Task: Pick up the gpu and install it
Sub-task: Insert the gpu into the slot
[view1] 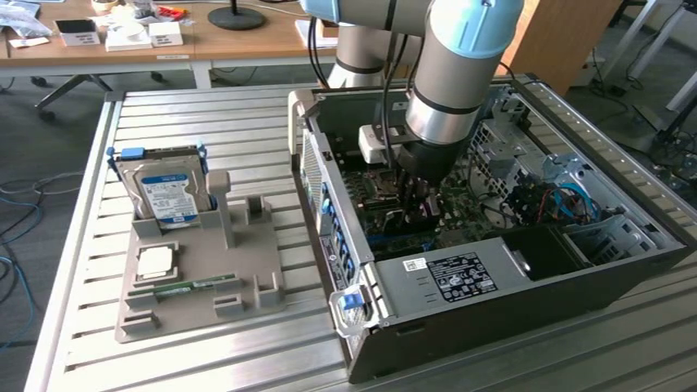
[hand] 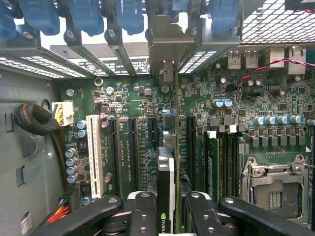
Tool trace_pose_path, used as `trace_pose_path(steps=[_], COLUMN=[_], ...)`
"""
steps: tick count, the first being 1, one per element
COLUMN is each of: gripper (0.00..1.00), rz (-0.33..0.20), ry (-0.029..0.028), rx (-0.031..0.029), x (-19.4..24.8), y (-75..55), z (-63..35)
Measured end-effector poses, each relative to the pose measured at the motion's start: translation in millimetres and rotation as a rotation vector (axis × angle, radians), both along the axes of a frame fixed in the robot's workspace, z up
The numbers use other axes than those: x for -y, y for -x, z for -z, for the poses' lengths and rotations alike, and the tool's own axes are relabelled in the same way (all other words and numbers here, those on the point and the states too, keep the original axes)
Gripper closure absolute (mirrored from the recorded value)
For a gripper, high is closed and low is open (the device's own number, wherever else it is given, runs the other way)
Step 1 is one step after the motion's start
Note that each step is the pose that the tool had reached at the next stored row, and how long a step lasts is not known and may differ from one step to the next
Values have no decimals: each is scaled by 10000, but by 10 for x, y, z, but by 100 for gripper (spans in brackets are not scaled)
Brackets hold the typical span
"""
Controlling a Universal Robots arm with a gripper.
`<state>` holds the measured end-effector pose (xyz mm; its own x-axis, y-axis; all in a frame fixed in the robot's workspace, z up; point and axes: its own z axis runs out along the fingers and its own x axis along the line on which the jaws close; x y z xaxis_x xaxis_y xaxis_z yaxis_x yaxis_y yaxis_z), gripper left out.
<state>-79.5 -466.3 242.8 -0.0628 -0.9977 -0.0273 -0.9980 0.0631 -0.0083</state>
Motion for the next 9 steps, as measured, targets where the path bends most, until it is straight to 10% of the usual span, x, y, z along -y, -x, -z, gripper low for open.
trace_pose_path(steps=[9], gripper=[73], rz=[0], ry=[0], rx=[0], x=[0], y=[0], z=[0])
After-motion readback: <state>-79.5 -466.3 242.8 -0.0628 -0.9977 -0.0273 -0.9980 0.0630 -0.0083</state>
